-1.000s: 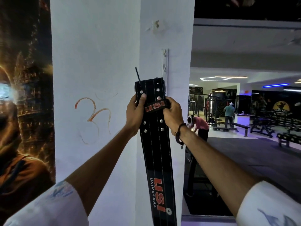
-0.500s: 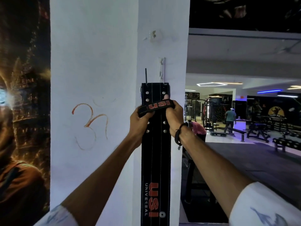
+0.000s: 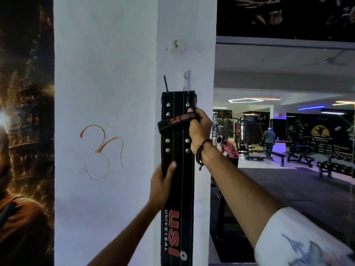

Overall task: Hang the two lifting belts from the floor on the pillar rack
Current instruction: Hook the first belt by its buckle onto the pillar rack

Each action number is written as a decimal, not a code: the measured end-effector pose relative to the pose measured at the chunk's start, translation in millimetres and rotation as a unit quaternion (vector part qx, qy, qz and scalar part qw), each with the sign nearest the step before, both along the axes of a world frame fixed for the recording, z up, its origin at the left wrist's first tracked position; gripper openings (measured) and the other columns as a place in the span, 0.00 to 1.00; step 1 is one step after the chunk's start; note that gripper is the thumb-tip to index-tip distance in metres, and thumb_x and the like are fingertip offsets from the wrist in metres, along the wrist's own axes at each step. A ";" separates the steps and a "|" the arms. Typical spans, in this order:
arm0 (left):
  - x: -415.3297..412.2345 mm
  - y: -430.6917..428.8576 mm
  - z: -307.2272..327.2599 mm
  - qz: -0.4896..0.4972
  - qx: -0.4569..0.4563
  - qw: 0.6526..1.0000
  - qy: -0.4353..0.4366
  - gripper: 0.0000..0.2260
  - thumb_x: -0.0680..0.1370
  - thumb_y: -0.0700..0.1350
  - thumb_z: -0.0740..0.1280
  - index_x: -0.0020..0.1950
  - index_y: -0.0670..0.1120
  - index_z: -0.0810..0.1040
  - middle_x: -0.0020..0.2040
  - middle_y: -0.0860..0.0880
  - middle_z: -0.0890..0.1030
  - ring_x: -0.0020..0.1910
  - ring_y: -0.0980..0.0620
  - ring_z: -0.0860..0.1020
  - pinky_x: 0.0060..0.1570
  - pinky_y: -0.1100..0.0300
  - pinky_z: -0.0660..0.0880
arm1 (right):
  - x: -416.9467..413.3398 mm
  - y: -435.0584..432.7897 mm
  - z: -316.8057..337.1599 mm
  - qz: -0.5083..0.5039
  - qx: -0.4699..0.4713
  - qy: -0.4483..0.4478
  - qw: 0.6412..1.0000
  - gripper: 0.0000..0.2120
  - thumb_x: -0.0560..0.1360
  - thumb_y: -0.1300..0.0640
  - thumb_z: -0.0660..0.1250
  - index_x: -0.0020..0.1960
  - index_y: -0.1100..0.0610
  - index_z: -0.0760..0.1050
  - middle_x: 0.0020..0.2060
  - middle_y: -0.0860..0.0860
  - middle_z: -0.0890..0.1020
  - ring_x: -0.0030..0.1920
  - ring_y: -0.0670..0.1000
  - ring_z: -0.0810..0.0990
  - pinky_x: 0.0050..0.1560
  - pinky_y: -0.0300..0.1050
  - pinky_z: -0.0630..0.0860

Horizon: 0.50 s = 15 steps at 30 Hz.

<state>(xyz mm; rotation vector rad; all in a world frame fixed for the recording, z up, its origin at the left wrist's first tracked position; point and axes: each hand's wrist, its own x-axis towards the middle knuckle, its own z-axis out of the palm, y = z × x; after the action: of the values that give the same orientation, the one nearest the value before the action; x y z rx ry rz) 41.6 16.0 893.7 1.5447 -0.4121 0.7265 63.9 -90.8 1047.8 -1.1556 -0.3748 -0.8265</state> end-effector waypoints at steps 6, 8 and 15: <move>9.3 6.1 18.4 0.008 0.020 1.000 0.021 0.19 0.79 0.62 0.65 0.54 0.47 0.80 0.46 0.50 0.84 0.44 0.55 0.81 0.43 0.60 0.77 | 2.2 0.2 -3.2 0.002 -0.029 -0.002 1.000 0.07 0.78 0.55 0.68 0.54 0.53 0.82 0.43 0.46 0.84 0.49 0.50 0.82 0.53 0.45 0.80; 17.3 5.7 71.7 0.005 -0.058 0.998 -0.007 0.16 0.78 0.57 0.68 0.58 0.47 0.81 0.50 0.50 0.86 0.49 0.53 0.84 0.47 0.59 0.80 | 0.5 5.0 -11.2 0.025 -0.040 0.005 0.999 0.06 0.77 0.55 0.68 0.52 0.51 0.82 0.44 0.49 0.85 0.49 0.51 0.83 0.53 0.48 0.81; 15.0 7.9 119.3 0.049 -0.093 0.992 -0.077 0.10 0.79 0.51 0.67 0.55 0.47 0.82 0.47 0.50 0.86 0.45 0.54 0.84 0.45 0.59 0.81 | -10.5 6.0 -16.9 0.040 -0.018 0.005 0.999 0.07 0.78 0.56 0.67 0.45 0.46 0.81 0.45 0.48 0.85 0.52 0.53 0.84 0.56 0.51 0.81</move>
<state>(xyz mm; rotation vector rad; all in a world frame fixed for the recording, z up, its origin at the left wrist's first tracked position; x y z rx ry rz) 56.6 23.8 1013.0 1.3463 -0.3734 0.9380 53.4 -84.8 1030.9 -1.1699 -0.4271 -0.7470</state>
